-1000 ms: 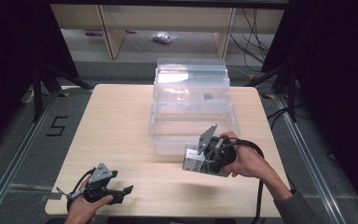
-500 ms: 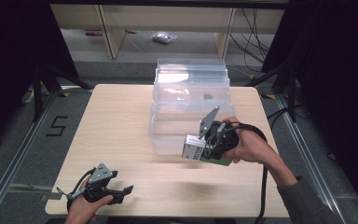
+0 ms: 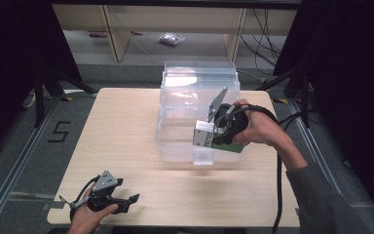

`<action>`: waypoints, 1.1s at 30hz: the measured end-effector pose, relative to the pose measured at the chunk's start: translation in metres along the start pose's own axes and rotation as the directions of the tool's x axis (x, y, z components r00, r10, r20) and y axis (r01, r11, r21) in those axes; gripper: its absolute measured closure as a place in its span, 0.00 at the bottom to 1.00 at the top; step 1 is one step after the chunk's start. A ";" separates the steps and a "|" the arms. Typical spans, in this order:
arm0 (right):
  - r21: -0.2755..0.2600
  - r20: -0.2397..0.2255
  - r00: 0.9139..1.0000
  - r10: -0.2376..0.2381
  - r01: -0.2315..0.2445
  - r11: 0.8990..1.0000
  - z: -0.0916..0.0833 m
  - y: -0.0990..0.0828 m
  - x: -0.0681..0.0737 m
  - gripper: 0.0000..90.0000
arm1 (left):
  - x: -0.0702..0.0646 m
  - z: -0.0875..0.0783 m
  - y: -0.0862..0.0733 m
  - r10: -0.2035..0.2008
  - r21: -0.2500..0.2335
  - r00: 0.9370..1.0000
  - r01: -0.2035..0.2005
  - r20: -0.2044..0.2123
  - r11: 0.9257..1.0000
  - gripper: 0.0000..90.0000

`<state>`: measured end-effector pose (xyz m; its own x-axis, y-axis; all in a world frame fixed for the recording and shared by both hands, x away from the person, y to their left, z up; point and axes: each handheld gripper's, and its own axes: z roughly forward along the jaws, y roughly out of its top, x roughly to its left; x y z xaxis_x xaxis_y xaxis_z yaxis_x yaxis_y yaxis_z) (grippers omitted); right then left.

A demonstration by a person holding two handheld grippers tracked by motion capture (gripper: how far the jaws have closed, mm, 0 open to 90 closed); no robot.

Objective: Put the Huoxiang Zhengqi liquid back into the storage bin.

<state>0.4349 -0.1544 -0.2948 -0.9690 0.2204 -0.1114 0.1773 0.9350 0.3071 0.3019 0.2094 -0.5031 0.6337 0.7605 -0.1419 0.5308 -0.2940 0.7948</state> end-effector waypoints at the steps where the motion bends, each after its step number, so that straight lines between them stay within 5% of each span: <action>1: 0.006 0.002 1.000 0.003 -0.003 1.000 0.000 0.000 -0.003 0.72 | 0.001 -0.001 0.000 0.006 0.009 1.000 -0.006 0.003 1.000 0.17; 14: 0.038 -0.004 1.000 -0.001 0.001 0.999 0.032 -0.006 -0.059 0.72 | 0.002 0.000 -0.001 -0.003 0.002 1.000 0.003 -0.001 1.000 0.17; 20: 0.054 -0.017 0.999 0.028 -0.027 0.998 0.051 -0.012 -0.072 0.72 | 0.002 0.000 -0.001 -0.003 0.001 1.000 0.003 0.000 1.000 0.17; 22: 0.046 -0.019 1.000 -0.013 0.014 0.999 0.057 -0.014 -0.079 0.72 | 0.002 0.000 -0.001 -0.002 0.002 1.000 0.002 0.001 1.000 0.17; 23: 0.054 -0.025 0.999 0.022 -0.021 0.998 0.060 -0.016 -0.079 0.72 | 0.002 0.000 -0.001 -0.002 0.000 1.000 0.002 0.000 1.000 0.17; 30: 0.083 -0.032 0.996 0.078 -0.075 0.994 0.074 -0.026 -0.085 0.72 | 0.001 0.000 -0.001 -0.003 0.002 1.000 0.003 0.001 1.000 0.17; 33: 0.079 -0.043 0.998 0.052 -0.048 0.996 0.079 -0.029 -0.087 0.72 | 0.001 0.000 -0.001 -0.001 0.000 1.000 0.001 -0.001 1.000 0.17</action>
<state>0.5282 -0.1784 -0.3689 -0.9650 0.2563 -0.0548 0.2368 0.9423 0.2365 0.3023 0.2108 -0.5041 0.6327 0.7612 -0.1425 0.5314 -0.2929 0.7948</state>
